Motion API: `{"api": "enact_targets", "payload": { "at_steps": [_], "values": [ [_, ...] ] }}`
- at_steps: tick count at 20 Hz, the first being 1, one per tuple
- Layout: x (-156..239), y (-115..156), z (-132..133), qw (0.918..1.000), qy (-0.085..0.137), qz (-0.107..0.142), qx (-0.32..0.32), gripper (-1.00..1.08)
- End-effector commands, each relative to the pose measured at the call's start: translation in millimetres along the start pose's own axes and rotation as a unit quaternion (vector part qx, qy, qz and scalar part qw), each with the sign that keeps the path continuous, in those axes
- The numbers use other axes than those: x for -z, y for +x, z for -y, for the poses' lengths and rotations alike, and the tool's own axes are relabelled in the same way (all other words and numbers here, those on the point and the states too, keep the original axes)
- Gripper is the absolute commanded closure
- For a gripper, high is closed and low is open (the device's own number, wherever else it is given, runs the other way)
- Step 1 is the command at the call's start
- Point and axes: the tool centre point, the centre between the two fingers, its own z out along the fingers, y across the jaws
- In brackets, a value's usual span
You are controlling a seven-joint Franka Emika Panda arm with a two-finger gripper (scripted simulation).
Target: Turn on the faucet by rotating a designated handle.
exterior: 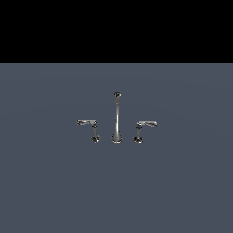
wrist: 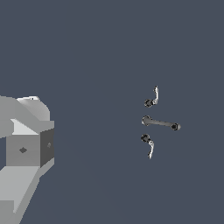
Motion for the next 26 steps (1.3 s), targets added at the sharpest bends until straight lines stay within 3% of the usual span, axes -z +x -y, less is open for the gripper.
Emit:
{"api": "enact_targets", "payload": {
  "at_steps": [1,14,26],
  "values": [
    [-5.3,1.4,3.9,0.9999,0.0,0.0,-0.011,1.08],
    [-59.1,21.7,42.2,0.992,0.001,0.003,-0.126,1.08],
    [-120.9,55.5,80.0,0.9668,0.002,0.005,-0.255,1.08]
  ]
}}
